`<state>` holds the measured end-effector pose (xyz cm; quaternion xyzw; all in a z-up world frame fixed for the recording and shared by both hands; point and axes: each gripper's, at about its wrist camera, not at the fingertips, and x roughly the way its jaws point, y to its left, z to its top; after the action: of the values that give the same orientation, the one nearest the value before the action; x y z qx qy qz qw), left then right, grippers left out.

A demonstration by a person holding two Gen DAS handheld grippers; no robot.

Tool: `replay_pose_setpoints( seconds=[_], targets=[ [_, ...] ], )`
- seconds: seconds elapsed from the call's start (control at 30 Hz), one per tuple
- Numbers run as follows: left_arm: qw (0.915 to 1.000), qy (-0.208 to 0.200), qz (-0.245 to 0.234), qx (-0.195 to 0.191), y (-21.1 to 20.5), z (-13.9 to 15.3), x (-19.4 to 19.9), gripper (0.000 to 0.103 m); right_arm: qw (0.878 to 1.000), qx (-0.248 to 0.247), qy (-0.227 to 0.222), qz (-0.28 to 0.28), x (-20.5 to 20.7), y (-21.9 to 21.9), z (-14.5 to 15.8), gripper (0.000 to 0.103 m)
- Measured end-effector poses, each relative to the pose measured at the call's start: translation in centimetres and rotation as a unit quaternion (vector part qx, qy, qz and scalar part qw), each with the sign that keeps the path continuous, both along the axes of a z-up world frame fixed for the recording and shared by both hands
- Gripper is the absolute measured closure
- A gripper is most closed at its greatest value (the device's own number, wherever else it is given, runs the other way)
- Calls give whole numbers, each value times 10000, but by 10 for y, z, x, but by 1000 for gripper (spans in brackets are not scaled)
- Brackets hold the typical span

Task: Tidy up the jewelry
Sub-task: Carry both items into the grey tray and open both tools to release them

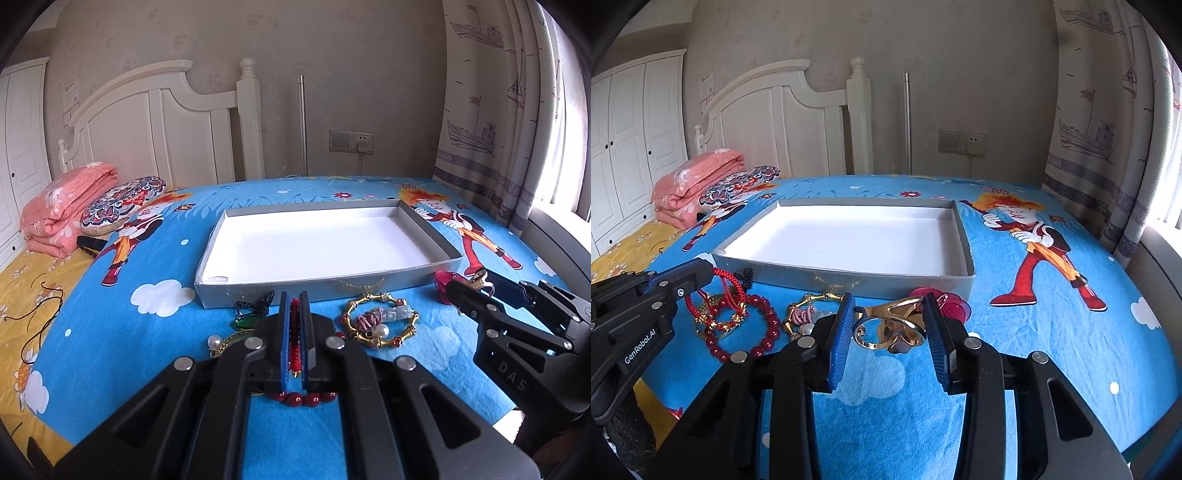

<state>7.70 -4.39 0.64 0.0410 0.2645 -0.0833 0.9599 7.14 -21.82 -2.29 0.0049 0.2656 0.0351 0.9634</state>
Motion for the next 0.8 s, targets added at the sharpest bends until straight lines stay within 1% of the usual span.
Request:
replay_pose_setpoints(
  seconds=[0.23,0.43,0.63,0.8],
  targets=[
    [10000,-78,21,-1,-2,7,-9,99,9999,-72,-123,45,-9,5,9,66],
    [9998,-152,108,-33,2,19,-4,99,9998,-120,-162,70,-6,8,14,66],
    [9993,-309,199,-20,2,37,15,99,9996,-179,-180,101,12,11,19,66],
    [9992,-290,261,-40,2,45,35,99,9995,-224,-199,107,34,11,26,66]
  ],
)
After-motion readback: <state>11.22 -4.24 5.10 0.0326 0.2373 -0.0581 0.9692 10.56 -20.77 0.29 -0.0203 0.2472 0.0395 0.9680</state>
